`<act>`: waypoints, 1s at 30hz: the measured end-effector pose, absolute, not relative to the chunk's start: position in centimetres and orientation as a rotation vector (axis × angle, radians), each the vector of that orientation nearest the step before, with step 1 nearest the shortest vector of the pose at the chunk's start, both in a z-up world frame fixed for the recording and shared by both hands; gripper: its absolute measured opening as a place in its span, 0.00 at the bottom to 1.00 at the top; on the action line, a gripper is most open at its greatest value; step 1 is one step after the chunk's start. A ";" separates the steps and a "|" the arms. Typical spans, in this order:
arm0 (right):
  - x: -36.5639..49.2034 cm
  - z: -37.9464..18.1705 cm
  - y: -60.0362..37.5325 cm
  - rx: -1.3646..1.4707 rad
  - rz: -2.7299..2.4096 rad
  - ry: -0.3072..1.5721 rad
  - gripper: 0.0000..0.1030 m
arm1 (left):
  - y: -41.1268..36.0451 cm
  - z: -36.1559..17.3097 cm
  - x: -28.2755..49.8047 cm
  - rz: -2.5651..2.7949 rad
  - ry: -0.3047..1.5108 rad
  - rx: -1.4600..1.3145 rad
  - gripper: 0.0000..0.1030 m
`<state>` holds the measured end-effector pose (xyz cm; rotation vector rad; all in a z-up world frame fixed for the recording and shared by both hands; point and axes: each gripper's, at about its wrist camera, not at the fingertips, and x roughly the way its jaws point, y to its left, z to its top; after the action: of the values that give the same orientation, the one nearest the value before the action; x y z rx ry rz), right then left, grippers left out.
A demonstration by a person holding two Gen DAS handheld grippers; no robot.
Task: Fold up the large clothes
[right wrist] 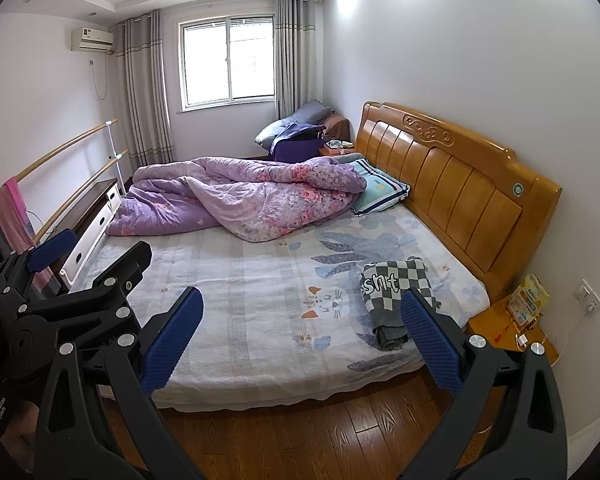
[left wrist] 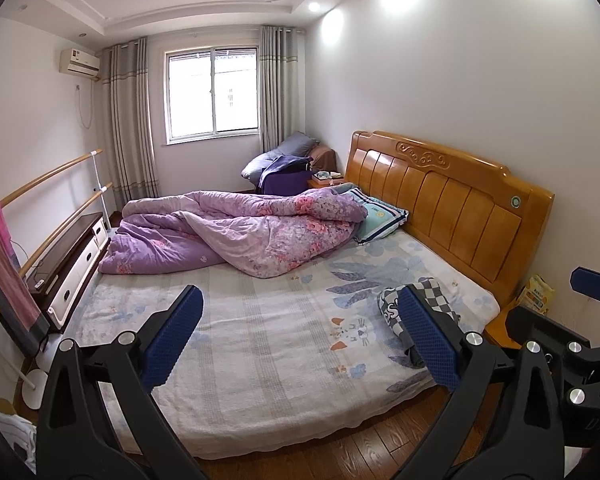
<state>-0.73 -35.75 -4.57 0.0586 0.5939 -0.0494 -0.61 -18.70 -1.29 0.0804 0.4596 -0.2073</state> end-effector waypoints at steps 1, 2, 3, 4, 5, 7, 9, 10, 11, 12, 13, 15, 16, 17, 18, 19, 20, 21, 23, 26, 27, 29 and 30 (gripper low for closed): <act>-0.7 -4.6 -35.8 0.059 -0.048 0.594 0.93 | -18.7 -1.3 -0.6 -0.207 0.460 0.079 0.95; -0.6 -4.5 -35.8 0.060 -0.048 0.595 0.93 | -18.7 -1.4 -0.6 -0.207 0.461 0.078 0.95; -0.6 -4.6 -35.8 0.060 -0.048 0.596 0.93 | -18.7 -1.3 -0.5 -0.207 0.461 0.079 0.95; -0.6 -4.5 -35.8 0.060 -0.049 0.596 0.93 | -18.8 -1.3 -0.5 -0.208 0.462 0.078 0.95; -0.5 -4.5 -35.9 0.060 -0.048 0.595 0.93 | -18.8 -1.4 -0.4 -0.209 0.463 0.077 0.95; -0.5 -4.5 -35.9 0.060 -0.048 0.596 0.93 | -18.9 -1.4 -0.4 -0.208 0.464 0.077 0.95; -0.5 -4.6 -35.9 0.060 -0.049 0.596 0.93 | -18.9 -1.5 -0.3 -0.211 0.466 0.076 0.95; -0.5 -4.6 -35.8 0.059 -0.049 0.596 0.93 | -19.0 -1.5 -0.2 -0.212 0.467 0.076 0.95; -0.5 -4.6 -35.8 0.060 -0.048 0.596 0.93 | -19.1 -1.6 -0.1 -0.212 0.467 0.076 0.95; -0.5 -4.6 -35.8 0.061 -0.049 0.598 0.93 | -19.2 -1.7 0.0 -0.212 0.467 0.078 0.95; -0.5 -4.6 -35.8 0.061 -0.050 0.599 0.93 | -19.2 -1.6 0.0 -0.211 0.469 0.077 0.95; -0.4 -4.6 -35.9 0.062 -0.048 0.600 0.93 | -19.2 -1.6 -0.1 -0.209 0.466 0.075 0.95; -0.4 -4.6 -35.9 0.060 -0.049 0.599 0.93 | -19.2 -1.6 0.0 -0.209 0.466 0.075 0.95; -0.4 -4.6 -35.9 0.060 -0.049 0.599 0.93 | -19.2 -1.6 0.0 -0.210 0.467 0.075 0.95; -0.4 -4.6 -35.9 0.062 -0.049 0.599 0.93 | -19.3 -1.7 0.1 -0.212 0.466 0.074 0.95; -0.4 -4.6 -35.9 0.062 -0.049 0.599 0.93 | -19.3 -1.7 0.1 -0.211 0.466 0.074 0.95; -0.4 -4.6 -35.9 0.062 -0.049 0.599 0.93 | -19.2 -1.7 0.1 -0.211 0.465 0.075 0.95; -0.4 -4.5 -35.9 0.062 -0.049 0.599 0.93 | -19.3 -1.7 0.1 -0.212 0.465 0.075 0.95; -0.3 -4.5 -35.9 0.060 -0.049 0.600 0.93 | -19.3 -1.9 0.3 -0.214 0.468 0.075 0.95; -0.3 -4.5 -36.0 0.061 -0.050 0.600 0.93 | -19.3 -2.0 0.6 -0.220 0.472 0.071 0.95; -0.3 -4.5 -36.0 0.061 -0.049 0.600 0.93 | -19.4 -2.1 0.6 -0.222 0.473 0.070 0.95; -0.2 -4.5 -36.0 0.059 -0.050 0.602 0.93 | -19.3 -2.2 0.7 -0.221 0.472 0.072 0.95; -0.1 -4.5 -36.1 0.060 -0.049 0.603 0.93 | -19.4 -2.3 0.7 -0.221 0.471 0.072 0.95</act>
<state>-0.06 -36.09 -4.51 0.0597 0.6029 -0.0490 0.69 -19.36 -2.34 0.0717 0.4715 -0.2211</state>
